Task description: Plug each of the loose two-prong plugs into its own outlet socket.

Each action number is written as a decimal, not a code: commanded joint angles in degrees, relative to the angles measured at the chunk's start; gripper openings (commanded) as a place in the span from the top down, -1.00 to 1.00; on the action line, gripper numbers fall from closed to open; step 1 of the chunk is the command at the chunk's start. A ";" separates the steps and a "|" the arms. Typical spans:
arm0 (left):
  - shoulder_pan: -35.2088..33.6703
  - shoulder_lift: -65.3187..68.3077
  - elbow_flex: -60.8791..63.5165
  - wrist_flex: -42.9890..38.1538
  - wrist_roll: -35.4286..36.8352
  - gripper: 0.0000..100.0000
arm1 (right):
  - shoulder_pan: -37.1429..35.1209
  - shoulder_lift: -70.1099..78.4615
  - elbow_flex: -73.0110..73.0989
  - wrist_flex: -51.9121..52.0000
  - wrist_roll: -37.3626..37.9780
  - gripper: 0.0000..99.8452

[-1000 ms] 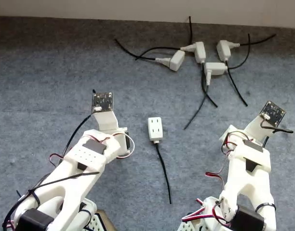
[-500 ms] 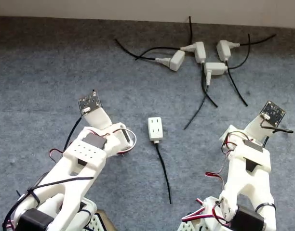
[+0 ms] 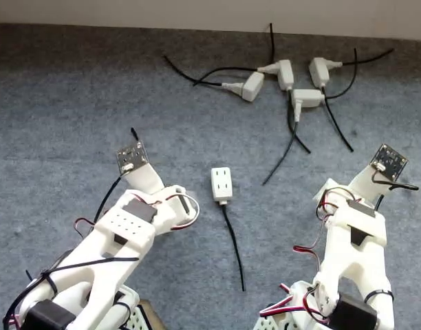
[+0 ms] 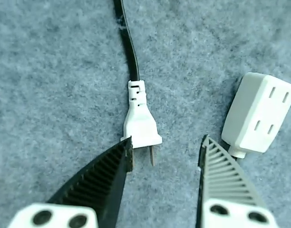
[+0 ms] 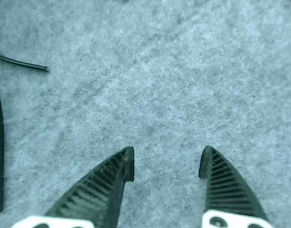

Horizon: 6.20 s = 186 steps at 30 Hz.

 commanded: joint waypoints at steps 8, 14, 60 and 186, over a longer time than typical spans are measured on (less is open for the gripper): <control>-9.80 0.04 3.03 -2.20 -7.91 0.53 | -0.48 -0.13 -0.13 -1.01 0.70 0.54; -10.15 -0.13 6.73 -8.35 -14.42 0.53 | -0.48 -0.13 -0.13 -1.01 0.70 0.54; 11.21 -20.35 8.66 -68.22 -14.42 0.99 | -1.01 -0.13 -0.13 -1.01 0.70 0.54; 22.81 -31.96 23.25 -67.96 1.49 0.99 | -37.14 -39.78 -5.14 12.18 13.36 0.99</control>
